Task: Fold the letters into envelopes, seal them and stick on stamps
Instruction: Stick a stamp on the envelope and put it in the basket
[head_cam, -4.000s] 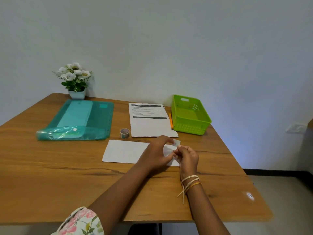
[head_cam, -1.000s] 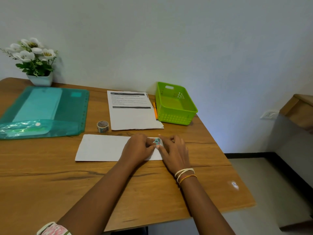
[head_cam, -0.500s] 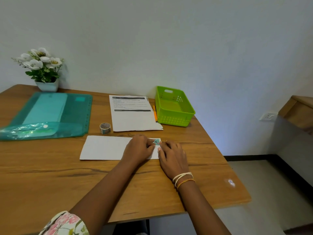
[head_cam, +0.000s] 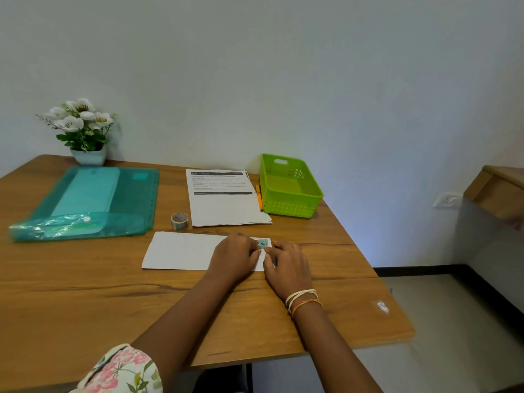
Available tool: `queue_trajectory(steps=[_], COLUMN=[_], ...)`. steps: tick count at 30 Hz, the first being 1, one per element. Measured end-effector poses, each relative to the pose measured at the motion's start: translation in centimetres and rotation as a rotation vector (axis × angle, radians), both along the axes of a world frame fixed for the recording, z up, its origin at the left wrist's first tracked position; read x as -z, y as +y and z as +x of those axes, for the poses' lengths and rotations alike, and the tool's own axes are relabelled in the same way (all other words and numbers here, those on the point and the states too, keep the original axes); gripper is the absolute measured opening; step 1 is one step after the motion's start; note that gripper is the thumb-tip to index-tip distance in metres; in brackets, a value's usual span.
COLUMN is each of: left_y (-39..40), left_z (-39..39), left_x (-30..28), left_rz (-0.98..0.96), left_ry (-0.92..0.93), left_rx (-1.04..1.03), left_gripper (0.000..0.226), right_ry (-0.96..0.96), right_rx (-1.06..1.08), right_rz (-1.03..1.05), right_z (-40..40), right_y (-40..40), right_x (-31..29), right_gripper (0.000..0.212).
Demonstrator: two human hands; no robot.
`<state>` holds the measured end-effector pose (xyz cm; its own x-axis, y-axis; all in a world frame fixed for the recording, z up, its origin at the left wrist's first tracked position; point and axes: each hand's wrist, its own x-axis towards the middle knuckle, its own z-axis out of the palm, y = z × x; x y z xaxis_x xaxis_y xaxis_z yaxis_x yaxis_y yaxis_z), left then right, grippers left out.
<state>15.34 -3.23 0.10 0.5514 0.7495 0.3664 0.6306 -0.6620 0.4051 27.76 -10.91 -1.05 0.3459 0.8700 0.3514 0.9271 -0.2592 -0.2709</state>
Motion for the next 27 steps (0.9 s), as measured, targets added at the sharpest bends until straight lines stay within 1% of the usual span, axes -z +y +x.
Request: queue_trajectory(steps=[3, 5, 7, 8, 10, 11, 12, 14, 16, 20, 22, 23, 25, 26, 27], left_y=[-0.4, -0.4, 0.0, 0.3, 0.8, 0.8, 0.8, 0.4, 0.0, -0.3, 0.2, 0.3, 0.4, 0.6, 0.7], left_z=[-0.1, -0.4, -1.0, -1.4, -2.3, -2.6, -2.9, -3.1, -3.0, -3.2, -3.4, -3.5, -3.5, -3.6, -3.5], left_x=[-0.2, -0.7, -1.1, -1.2, -1.8, -2.2, -2.7, -3.6, -4.2, -5.2, -5.7, -6.0, -6.6, -6.9, -7.2], left_rz=[-0.029, -0.121, -0.226, -0.232, -0.212, -0.232, -0.268, -0.346, -0.405, -0.542, -0.658, -0.742, -0.917, -0.961, -0.978], left_ry=[0.044, 0.054, 0.054, 0.098, 0.246, 0.31, 0.355, 0.406, 0.429, 0.373, 0.304, 0.247, 0.095, 0.034, -0.016], left_rx=[0.021, 0.005, -0.054, -0.102, -0.216, -0.258, -0.282, -0.289, -0.291, -0.293, -0.307, -0.313, -0.339, -0.359, -0.38], left_gripper=[0.03, 0.031, 0.041, 0.05, 0.071, 0.078, 0.081, 0.08, 0.079, 0.069, 0.063, 0.06, 0.061, 0.067, 0.072], right_ry=[0.005, 0.042, 0.099, 0.13, 0.182, 0.192, 0.188, 0.153, 0.118, 0.107, 0.162, 0.241, 0.523, 0.654, 0.738], right_rx=[0.007, 0.009, 0.01, 0.012, 0.023, 0.033, 0.039, 0.044, 0.036, 0.042, 0.02, 0.002, 0.01, 0.045, 0.096], right_rz=[-0.015, -0.025, -0.03, -0.039, -0.068, -0.081, -0.089, -0.099, -0.115, -0.144, -0.157, -0.145, -0.036, 0.041, 0.114], right_z=[0.1, 0.3, 0.6, 0.8, 0.9, 0.9, 0.8, 0.6, 0.4, -0.1, -0.4, -0.6, -1.1, -1.3, -1.4], right_y=[0.0, 0.0, 0.2, 0.2, 0.4, 0.5, 0.5, 0.4, 0.2, -0.1, -0.2, -0.2, -0.5, -0.6, -0.7], right_x=[0.0, 0.0, -0.1, -0.2, -0.4, -0.6, -0.7, -0.9, -0.9, -1.3, -1.5, -1.7, -2.4, -2.7, -3.2], right_gripper=[0.036, 0.036, 0.037, 0.037, 0.037, 0.037, 0.036, 0.036, 0.039, 0.041, 0.041, 0.043, 0.046, 0.048, 0.05])
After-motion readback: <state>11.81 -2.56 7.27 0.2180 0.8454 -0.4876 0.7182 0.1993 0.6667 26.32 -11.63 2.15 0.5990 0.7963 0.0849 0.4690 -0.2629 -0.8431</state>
